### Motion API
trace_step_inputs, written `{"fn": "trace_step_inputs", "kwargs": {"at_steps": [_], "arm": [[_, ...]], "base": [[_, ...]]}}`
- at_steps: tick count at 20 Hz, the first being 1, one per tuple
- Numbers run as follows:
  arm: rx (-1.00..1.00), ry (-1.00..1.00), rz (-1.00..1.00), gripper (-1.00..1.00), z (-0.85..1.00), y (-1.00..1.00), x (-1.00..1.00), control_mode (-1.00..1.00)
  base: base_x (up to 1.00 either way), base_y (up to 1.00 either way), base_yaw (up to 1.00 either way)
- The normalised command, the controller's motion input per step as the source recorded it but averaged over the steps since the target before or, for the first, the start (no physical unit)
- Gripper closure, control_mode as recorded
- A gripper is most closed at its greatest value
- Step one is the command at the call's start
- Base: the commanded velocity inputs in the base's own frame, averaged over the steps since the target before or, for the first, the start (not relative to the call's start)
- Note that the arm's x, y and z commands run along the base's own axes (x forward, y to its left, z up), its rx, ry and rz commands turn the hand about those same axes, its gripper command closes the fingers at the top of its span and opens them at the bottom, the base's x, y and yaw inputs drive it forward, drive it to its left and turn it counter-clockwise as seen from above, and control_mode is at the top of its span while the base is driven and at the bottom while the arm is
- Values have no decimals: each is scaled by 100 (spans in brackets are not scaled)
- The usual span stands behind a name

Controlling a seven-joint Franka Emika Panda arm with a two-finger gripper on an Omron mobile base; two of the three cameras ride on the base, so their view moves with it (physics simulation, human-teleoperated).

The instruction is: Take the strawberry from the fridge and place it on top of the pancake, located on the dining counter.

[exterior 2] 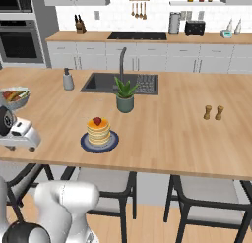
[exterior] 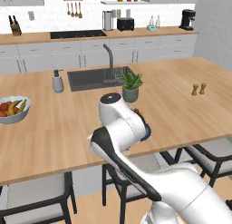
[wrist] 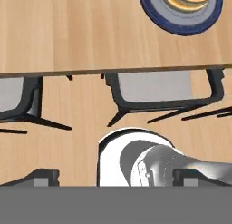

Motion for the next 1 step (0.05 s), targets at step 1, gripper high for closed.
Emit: {"fn": "trace_step_inputs", "kwargs": {"at_steps": [1], "arm": [[-2,0,0,-100,-11,0,-17,-100]], "base": [[0,0,0]]}}
